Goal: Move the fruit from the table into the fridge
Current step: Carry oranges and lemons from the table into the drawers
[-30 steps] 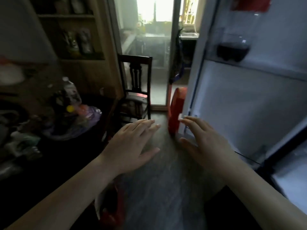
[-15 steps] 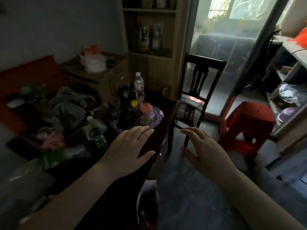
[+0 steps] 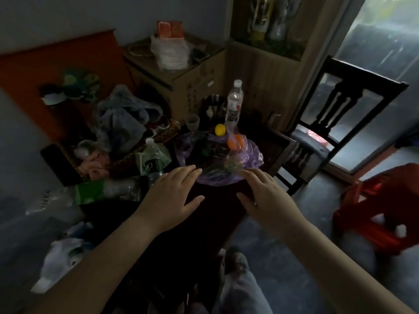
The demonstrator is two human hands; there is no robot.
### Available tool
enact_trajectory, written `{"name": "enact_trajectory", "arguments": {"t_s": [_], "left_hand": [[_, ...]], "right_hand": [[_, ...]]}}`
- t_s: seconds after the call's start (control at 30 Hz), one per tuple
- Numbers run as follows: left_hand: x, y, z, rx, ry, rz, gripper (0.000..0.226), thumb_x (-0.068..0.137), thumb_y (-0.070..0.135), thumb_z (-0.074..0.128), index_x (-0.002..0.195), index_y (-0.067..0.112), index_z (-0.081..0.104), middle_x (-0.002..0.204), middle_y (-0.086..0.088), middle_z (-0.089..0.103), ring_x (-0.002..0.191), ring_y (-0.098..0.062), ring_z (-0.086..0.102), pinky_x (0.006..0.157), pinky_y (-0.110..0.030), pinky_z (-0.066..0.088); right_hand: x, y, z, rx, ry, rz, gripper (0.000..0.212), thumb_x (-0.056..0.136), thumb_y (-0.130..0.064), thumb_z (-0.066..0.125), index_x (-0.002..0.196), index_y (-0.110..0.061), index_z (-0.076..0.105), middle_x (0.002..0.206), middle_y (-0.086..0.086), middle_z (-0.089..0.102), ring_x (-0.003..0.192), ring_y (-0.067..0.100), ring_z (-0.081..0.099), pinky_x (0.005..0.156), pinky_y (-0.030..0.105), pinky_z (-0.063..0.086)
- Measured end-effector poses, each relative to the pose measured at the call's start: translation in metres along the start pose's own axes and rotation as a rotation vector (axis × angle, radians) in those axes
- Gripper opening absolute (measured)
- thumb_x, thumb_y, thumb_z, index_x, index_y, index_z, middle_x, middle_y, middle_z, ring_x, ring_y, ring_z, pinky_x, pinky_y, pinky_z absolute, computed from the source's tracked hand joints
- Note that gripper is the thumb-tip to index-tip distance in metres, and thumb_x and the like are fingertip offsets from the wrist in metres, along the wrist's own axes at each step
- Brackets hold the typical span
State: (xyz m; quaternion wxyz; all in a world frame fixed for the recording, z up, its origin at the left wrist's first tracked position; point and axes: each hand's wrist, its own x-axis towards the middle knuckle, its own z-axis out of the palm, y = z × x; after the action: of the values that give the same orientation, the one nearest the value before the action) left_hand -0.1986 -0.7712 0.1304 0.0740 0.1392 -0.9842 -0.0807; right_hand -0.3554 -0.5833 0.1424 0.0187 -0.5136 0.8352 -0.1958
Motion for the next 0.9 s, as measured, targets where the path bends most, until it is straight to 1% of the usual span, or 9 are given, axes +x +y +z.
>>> {"name": "enact_trajectory", "arguments": {"t_s": [0.07,0.13,0.23,0.37,0.47,0.57,0.7,0.8,0.9], "left_hand": [[0.023,-0.007,0.012,0.003,-0.01,-0.061,0.071,0.089,0.062,0.024,0.147,0.021,0.028,0.15,0.003,0.033,0.138,-0.014,0.03,0.108,-0.034,0.034],[0.048,-0.011,0.025,-0.003,-0.018,-0.125,0.069,0.091,0.06,0.028,0.147,0.02,0.028,0.15,0.002,0.033,0.138,-0.015,0.03,0.107,-0.033,0.032],[0.092,-0.017,0.044,-0.031,-0.041,-0.194,0.066,0.094,0.055,0.039,0.147,0.019,0.028,0.151,0.001,0.031,0.138,-0.016,0.029,0.108,-0.032,0.03],[0.147,-0.026,0.071,-0.08,-0.104,-0.284,0.067,0.093,0.054,0.041,0.149,0.021,0.022,0.154,0.002,0.024,0.14,-0.017,0.023,0.11,-0.034,0.028],[0.18,-0.031,0.093,-0.105,-0.117,-0.362,0.065,0.095,0.05,0.04,0.149,0.02,0.021,0.154,0.001,0.024,0.139,-0.018,0.024,0.108,-0.034,0.029],[0.209,-0.043,0.114,-0.122,-0.139,-0.438,0.065,0.095,0.05,0.039,0.149,0.02,0.02,0.154,0.002,0.023,0.139,-0.019,0.024,0.108,-0.037,0.032],[0.239,-0.063,0.14,-0.122,-0.166,-0.5,0.065,0.095,0.05,0.037,0.15,0.021,0.018,0.154,0.002,0.021,0.141,-0.018,0.021,0.109,-0.038,0.032],[0.259,-0.072,0.156,-0.095,-0.182,-0.511,0.065,0.095,0.046,0.042,0.149,0.017,0.021,0.154,-0.002,0.024,0.141,-0.021,0.023,0.111,-0.037,0.029],[0.276,-0.076,0.166,-0.109,-0.189,-0.533,0.063,0.096,0.04,0.046,0.148,0.014,0.024,0.153,-0.006,0.027,0.139,-0.026,0.027,0.108,-0.038,0.028]], "right_hand": [[0.029,0.022,0.009,0.027,-0.017,-0.037,0.052,0.088,-0.031,0.058,0.135,-0.011,0.047,0.134,0.002,0.051,0.124,0.021,0.048,0.1,0.034,0.045],[0.058,0.045,0.016,0.047,-0.055,-0.06,0.052,0.087,-0.03,0.057,0.134,-0.01,0.048,0.133,0.003,0.052,0.122,0.022,0.049,0.098,0.034,0.046],[0.104,0.081,0.024,0.071,-0.104,-0.079,0.052,0.088,-0.03,0.054,0.134,-0.008,0.048,0.134,0.006,0.051,0.124,0.025,0.047,0.1,0.033,0.041],[0.163,0.118,0.038,0.131,-0.164,-0.1,0.049,0.091,-0.025,0.055,0.137,-0.009,0.044,0.138,0.005,0.048,0.126,0.024,0.044,0.098,0.029,0.037],[0.201,0.134,0.053,0.171,-0.244,-0.104,0.052,0.094,-0.027,0.053,0.142,-0.014,0.038,0.143,0.0,0.04,0.127,0.02,0.042,0.095,0.027,0.038],[0.235,0.146,0.076,0.231,-0.322,-0.086,0.052,0.094,-0.024,0.051,0.143,-0.017,0.033,0.146,-0.001,0.035,0.126,0.021,0.043,0.095,0.032,0.041],[0.269,0.161,0.11,0.241,-0.419,-0.091,0.06,0.091,-0.015,0.052,0.146,-0.015,0.026,0.149,0.004,0.03,0.132,0.026,0.037,0.102,0.037,0.039],[0.287,0.171,0.129,0.223,-0.452,-0.1,0.062,0.09,-0.015,0.053,0.146,-0.013,0.025,0.15,0.006,0.029,0.133,0.028,0.035,0.103,0.037,0.036],[0.299,0.185,0.141,0.178,-0.464,-0.12,0.061,0.09,-0.016,0.053,0.145,-0.011,0.026,0.15,0.008,0.029,0.133,0.028,0.034,0.103,0.036,0.036]]}}
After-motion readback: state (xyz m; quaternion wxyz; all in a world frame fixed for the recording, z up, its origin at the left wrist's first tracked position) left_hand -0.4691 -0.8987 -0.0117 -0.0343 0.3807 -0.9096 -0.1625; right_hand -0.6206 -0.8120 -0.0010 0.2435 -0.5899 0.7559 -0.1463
